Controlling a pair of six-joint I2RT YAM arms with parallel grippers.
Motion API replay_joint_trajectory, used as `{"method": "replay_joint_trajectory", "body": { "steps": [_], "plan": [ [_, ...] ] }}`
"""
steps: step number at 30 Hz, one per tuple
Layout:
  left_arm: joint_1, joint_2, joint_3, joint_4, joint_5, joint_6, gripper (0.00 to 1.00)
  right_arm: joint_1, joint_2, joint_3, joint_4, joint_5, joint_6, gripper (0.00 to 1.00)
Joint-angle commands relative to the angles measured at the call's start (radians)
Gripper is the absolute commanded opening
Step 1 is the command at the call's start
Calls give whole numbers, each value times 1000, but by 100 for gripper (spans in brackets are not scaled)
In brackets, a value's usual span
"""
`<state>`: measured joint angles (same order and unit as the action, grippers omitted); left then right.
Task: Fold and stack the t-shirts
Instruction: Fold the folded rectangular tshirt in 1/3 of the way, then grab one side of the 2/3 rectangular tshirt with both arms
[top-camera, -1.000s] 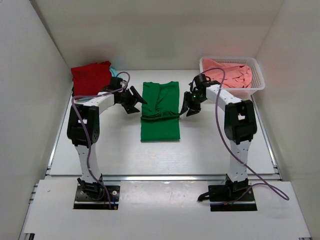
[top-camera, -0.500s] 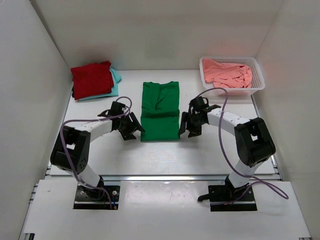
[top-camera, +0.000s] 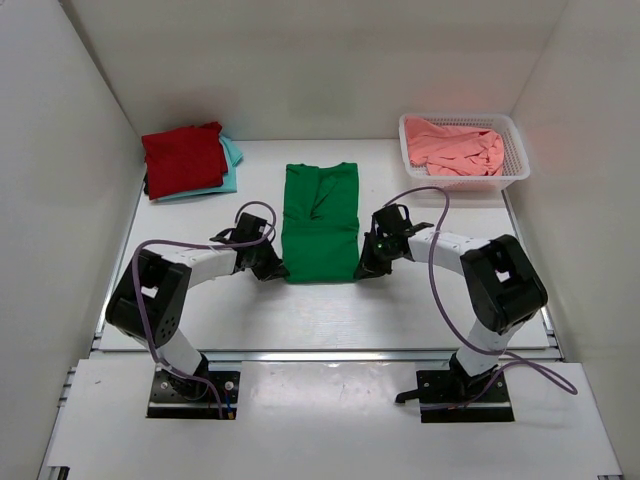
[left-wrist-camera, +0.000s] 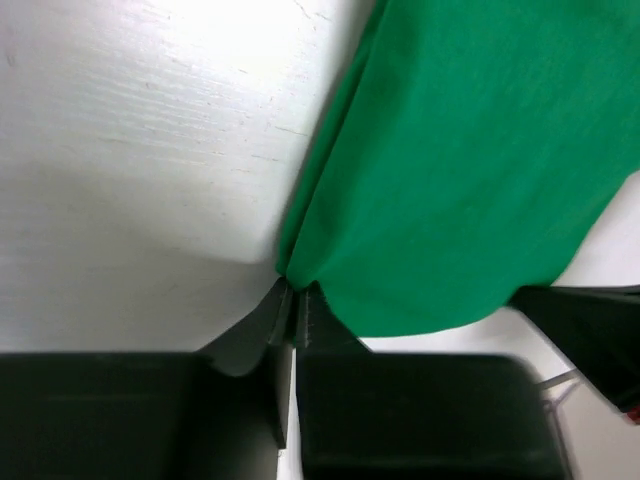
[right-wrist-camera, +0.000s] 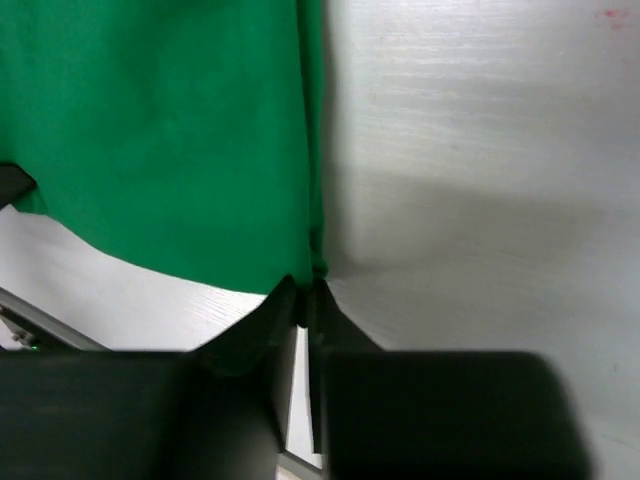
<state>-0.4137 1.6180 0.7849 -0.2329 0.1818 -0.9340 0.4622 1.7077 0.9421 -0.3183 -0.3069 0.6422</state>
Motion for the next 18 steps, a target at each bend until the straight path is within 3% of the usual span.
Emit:
{"method": "replay_joint_trajectory", "body": {
  "steps": [1, 9, 18],
  "plan": [
    [-13, -15, 8, 55, -22, -26, 0, -19, 10, -3, 48, -21, 4, 0],
    [-8, -208, -130, -25, 38, -19, 0, 9, -138, -136, -31, -107, -24, 0],
    [-151, -602, -361, -282, 81, -130, 0, 182, -511, -440, -85, -234, 118, 0]
  ]
}}
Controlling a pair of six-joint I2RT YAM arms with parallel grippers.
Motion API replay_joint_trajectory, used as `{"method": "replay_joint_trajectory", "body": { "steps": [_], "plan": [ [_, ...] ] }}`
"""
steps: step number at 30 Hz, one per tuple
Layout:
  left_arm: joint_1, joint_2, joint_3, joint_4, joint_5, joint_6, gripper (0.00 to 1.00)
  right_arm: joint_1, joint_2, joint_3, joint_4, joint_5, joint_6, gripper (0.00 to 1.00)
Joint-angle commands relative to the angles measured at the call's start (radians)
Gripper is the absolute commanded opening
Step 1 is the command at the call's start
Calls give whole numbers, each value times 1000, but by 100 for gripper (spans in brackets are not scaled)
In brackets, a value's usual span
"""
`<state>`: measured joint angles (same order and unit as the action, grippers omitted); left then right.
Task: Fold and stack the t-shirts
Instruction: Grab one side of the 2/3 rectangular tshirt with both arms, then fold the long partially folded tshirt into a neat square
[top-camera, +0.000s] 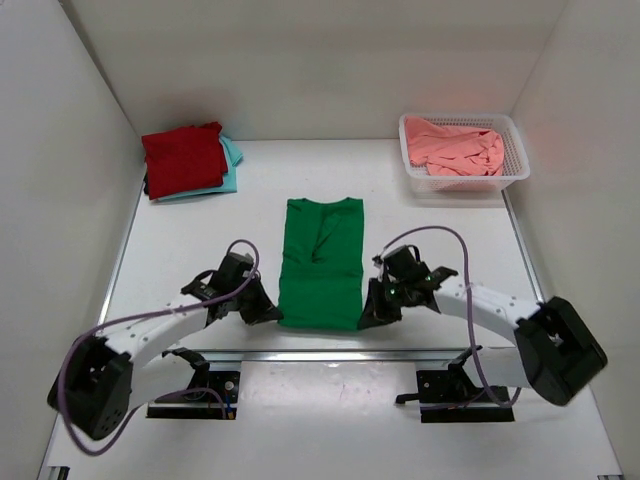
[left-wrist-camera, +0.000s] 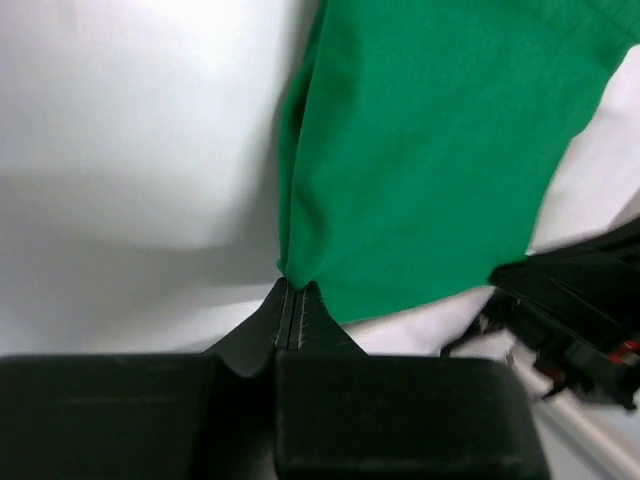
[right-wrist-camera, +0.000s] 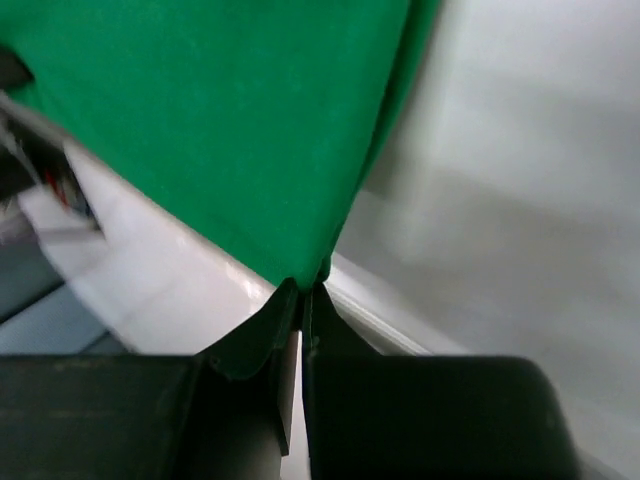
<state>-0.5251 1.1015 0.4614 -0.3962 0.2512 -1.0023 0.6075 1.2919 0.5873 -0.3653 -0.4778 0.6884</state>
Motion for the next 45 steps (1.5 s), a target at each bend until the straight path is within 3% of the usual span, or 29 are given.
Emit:
{"method": "replay_joint_trajectory", "body": {
  "steps": [1, 5, 9, 16, 27, 29, 32, 34, 35, 38, 41, 45],
  "plan": [
    [-41, -119, -46, -127, 19, -90, 0, 44, -118, -125, -38, -74, 86, 0],
    [-21, -164, -26, -170, 48, -99, 0, 37, -255, -146, -133, -107, 119, 0],
    [20, -82, 155, -204, 57, -38, 0, -96, -241, 5, -277, -145, -11, 1],
    [98, 213, 462, -132, 128, 8, 0, -225, 16, 330, -351, -145, -170, 0],
    [243, 754, 1015, -87, 155, 31, 0, -435, 458, 764, -276, -70, -196, 0],
    [252, 859, 1130, -96, 169, 40, 7, -465, 557, 844, -280, -13, -196, 0],
    [266, 1024, 1307, -84, 212, 54, 35, -485, 679, 994, -290, 129, -222, 0],
    [275, 1060, 1361, -43, 235, 51, 70, -497, 718, 1040, -247, 174, -219, 17],
    [281, 1074, 1385, -38, 246, 51, 77, -500, 739, 1077, -247, 189, -213, 26],
    [295, 1066, 1370, -49, 257, 74, 81, -502, 748, 1115, -238, 217, -217, 40],
    [298, 1016, 1251, -30, 246, 109, 83, -485, 678, 1042, -172, 232, -219, 51],
    [274, 998, 1183, -105, 180, 223, 86, -503, 595, 887, -116, 203, -198, 54]
  ]
}}
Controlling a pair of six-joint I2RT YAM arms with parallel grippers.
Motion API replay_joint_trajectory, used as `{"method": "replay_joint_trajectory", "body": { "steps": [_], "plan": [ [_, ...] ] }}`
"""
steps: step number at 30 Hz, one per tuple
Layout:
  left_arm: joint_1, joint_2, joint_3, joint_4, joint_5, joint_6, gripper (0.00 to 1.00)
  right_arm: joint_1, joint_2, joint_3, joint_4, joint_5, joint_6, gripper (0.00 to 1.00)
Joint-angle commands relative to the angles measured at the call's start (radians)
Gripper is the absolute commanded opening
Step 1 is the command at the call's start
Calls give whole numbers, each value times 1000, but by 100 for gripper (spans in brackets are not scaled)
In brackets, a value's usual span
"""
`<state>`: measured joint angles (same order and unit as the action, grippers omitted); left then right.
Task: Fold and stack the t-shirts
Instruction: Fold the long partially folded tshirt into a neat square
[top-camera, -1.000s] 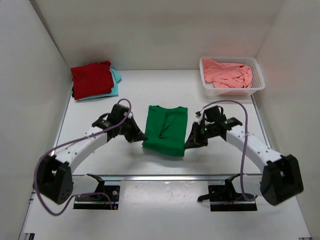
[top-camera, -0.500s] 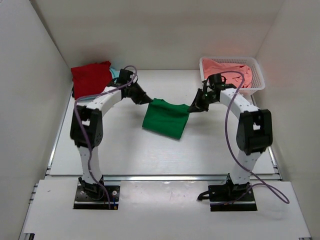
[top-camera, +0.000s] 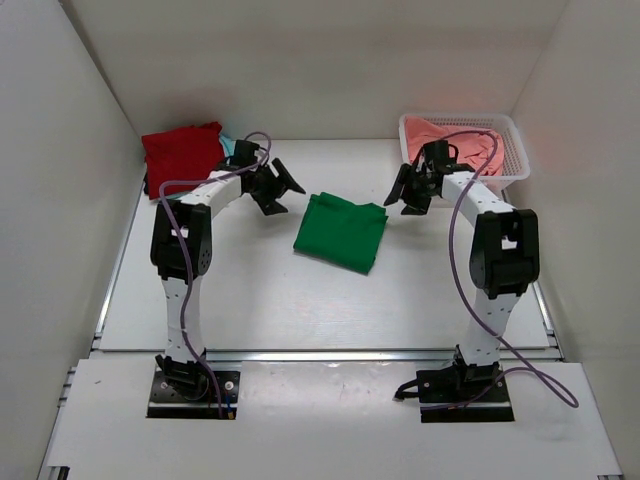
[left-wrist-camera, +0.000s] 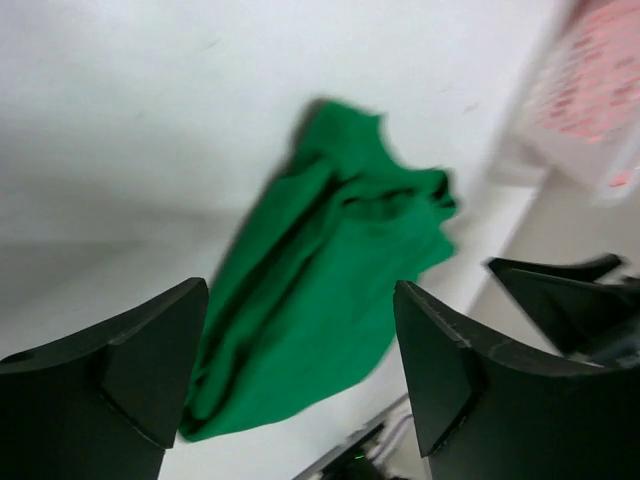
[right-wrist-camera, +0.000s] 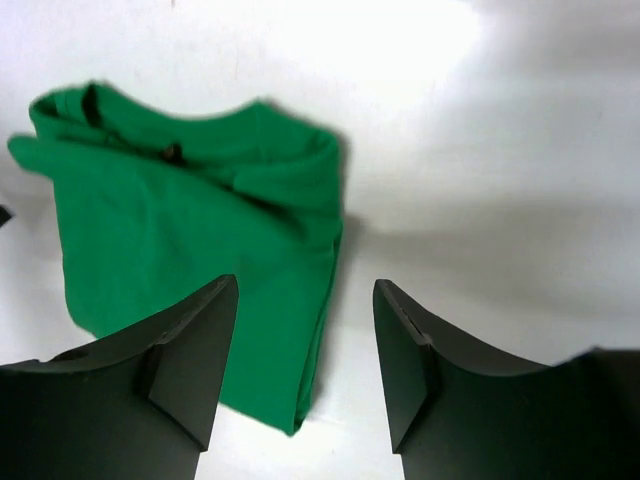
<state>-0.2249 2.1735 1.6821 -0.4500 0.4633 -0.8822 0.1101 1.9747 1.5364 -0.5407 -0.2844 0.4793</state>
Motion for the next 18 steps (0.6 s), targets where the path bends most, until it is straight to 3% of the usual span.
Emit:
{"method": "replay_joint_trajectory", "body": {
  "steps": [1, 10, 12, 16, 18],
  "plan": [
    [-46, -64, -38, -76, -54, 150, 87, 0, -114, -94, 74, 4, 15, 54],
    [-129, 15, 13, -105, -127, 298, 92, 14, -203, -219, 91, -10, 2, 54],
    [-154, 75, 100, -183, -176, 363, 93, 14, -234, -246, 94, -10, 4, 54],
    [-232, 176, 348, -455, -435, 509, 92, -3, -292, -272, 99, -10, 10, 53],
    [-249, 215, 384, -512, -511, 567, 90, -16, -324, -289, 97, -10, 13, 53]
  ]
}}
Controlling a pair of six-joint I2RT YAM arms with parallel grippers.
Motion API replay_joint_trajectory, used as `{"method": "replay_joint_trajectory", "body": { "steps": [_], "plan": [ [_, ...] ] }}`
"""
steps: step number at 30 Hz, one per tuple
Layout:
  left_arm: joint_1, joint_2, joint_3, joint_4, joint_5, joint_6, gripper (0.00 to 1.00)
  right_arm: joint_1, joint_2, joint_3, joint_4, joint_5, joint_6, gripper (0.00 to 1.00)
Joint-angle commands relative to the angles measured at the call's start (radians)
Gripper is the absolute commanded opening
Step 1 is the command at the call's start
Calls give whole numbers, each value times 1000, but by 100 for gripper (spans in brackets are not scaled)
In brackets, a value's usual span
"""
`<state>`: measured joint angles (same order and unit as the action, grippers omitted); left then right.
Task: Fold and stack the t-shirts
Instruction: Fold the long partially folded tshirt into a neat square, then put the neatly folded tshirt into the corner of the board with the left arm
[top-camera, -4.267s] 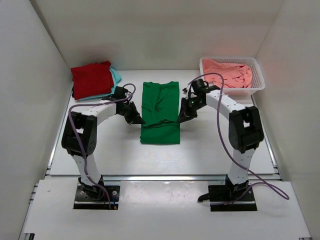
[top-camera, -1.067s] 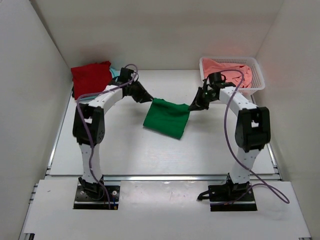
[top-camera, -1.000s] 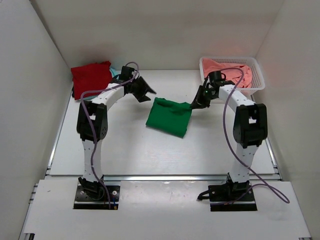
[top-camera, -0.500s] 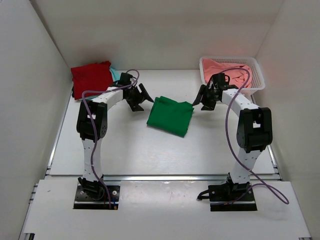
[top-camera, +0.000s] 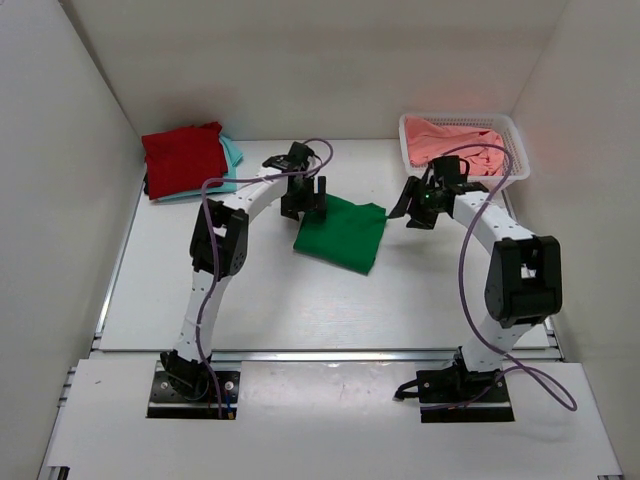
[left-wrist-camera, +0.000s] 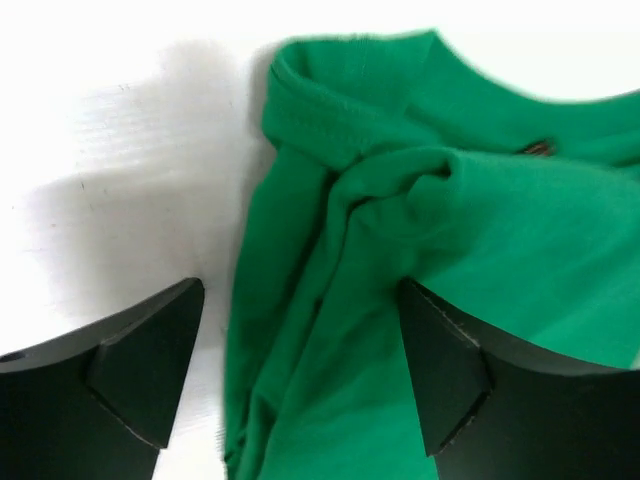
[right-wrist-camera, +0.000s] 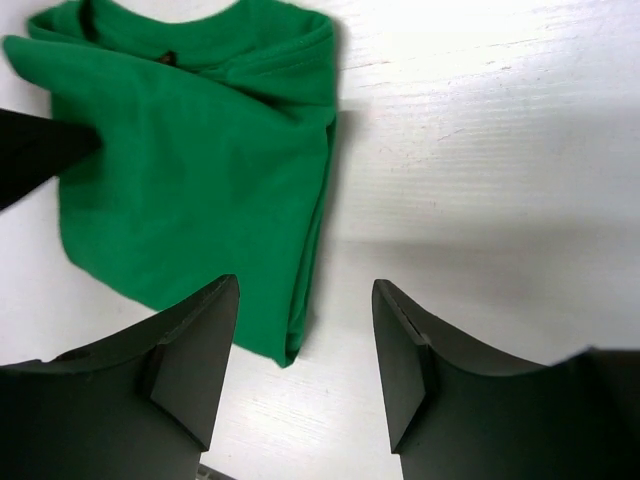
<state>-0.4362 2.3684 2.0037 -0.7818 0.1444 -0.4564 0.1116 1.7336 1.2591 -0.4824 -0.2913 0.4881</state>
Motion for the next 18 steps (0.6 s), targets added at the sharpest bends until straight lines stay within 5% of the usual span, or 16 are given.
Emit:
{"method": "replay_joint_trajectory", "body": {
  "steps": [1, 4, 7, 10, 18],
  "plan": [
    [-38, 32, 53, -181, -190, 145, 89, -23, -94, -18, 31, -6, 4, 54],
    [-32, 51, 29, -207, -170, 166, 66, -27, -126, -50, 39, -12, 7, 53],
    [-48, 89, 26, -253, -161, 197, 58, -42, -164, -75, 35, -16, 9, 53],
    [-62, 86, 6, -261, -160, 217, 0, -52, -187, -110, 53, -34, 18, 53],
    [106, 34, 275, -281, -261, 220, 0, -33, -223, -95, 15, -66, 12, 53]
  ]
}}
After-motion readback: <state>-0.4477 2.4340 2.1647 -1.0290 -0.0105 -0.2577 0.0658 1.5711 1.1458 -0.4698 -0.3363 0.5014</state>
